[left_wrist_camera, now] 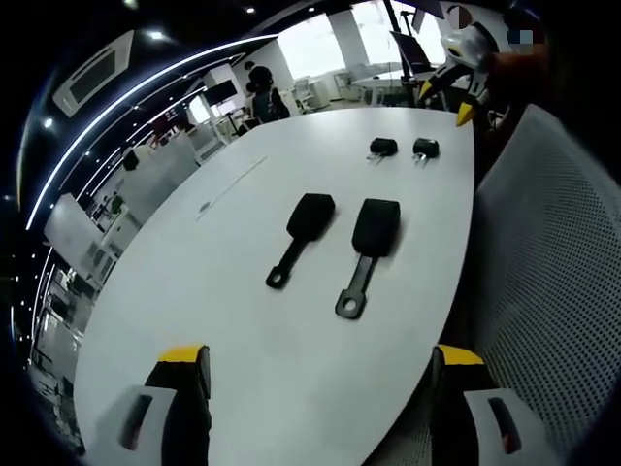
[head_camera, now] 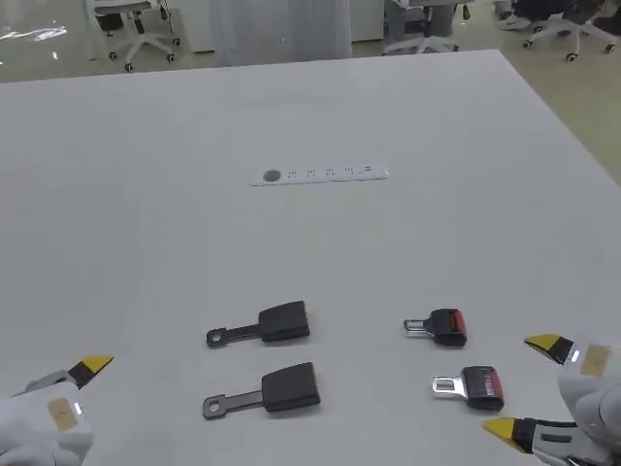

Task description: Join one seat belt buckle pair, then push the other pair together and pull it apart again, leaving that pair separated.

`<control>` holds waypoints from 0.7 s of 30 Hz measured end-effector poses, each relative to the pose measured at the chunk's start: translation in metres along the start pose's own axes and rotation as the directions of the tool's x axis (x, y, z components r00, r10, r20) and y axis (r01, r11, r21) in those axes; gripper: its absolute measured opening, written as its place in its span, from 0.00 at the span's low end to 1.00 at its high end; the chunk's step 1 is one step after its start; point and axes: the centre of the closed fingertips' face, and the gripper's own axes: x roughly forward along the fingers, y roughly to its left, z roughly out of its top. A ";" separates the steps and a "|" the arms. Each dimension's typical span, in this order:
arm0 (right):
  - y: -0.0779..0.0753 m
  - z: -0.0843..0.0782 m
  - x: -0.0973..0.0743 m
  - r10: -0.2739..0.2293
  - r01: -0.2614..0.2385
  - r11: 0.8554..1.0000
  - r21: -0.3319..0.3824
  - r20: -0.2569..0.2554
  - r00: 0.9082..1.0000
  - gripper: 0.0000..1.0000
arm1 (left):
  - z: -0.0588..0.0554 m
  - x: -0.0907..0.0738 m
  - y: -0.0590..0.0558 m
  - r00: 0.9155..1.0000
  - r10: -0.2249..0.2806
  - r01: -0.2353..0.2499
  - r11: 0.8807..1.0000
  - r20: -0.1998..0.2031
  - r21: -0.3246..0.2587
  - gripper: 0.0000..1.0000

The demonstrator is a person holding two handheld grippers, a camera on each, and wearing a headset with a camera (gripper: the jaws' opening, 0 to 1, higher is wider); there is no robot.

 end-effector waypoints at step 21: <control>0.001 -0.020 0.044 0.166 -0.178 0.971 -0.161 -0.085 0.982 0.50 | 0.063 0.096 -0.056 0.959 -0.275 0.281 0.954 -0.072 0.099 0.73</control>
